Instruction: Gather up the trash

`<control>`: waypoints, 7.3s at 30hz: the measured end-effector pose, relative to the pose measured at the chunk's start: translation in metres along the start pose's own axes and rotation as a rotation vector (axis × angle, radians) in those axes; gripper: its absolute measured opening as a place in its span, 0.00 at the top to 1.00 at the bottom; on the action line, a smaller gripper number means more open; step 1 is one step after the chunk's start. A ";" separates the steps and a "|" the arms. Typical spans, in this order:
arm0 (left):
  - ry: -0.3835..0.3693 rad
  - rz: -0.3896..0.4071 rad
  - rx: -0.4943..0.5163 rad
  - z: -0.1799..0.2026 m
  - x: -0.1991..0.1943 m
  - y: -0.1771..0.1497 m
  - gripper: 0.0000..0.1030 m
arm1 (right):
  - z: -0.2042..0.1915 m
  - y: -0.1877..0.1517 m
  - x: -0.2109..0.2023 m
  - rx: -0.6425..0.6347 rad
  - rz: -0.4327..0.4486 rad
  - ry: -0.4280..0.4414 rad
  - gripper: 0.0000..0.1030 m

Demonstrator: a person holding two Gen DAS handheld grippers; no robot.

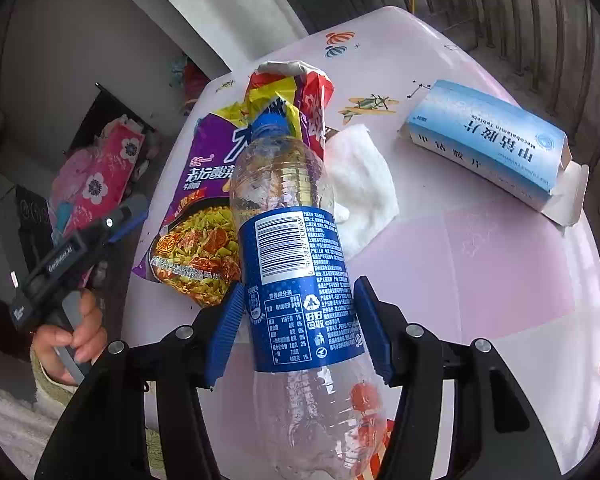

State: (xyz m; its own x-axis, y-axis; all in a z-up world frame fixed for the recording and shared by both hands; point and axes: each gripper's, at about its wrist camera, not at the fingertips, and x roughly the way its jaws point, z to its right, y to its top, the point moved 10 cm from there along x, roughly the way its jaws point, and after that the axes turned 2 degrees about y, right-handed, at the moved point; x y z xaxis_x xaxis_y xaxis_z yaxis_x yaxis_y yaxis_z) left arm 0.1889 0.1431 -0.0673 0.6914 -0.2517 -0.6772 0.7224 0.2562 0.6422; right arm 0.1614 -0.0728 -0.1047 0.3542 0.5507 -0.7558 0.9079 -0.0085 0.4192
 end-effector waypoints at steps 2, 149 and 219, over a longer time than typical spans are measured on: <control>0.035 -0.038 -0.061 -0.014 0.010 0.001 0.44 | 0.004 -0.001 0.002 0.009 0.008 0.037 0.46; -0.065 0.044 0.230 0.117 -0.022 0.003 0.44 | 0.157 0.005 -0.108 0.398 0.292 -0.018 0.30; 0.031 -0.252 -0.141 -0.069 0.093 0.009 0.60 | 0.065 0.006 0.039 0.222 -0.012 -0.001 0.93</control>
State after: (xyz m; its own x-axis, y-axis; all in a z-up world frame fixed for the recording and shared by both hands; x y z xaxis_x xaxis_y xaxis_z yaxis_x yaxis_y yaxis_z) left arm 0.2593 0.1866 -0.1492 0.4877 -0.2958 -0.8213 0.8613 0.3166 0.3974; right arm 0.1951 -0.1059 -0.1643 0.3430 0.5510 -0.7608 0.9392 -0.1855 0.2890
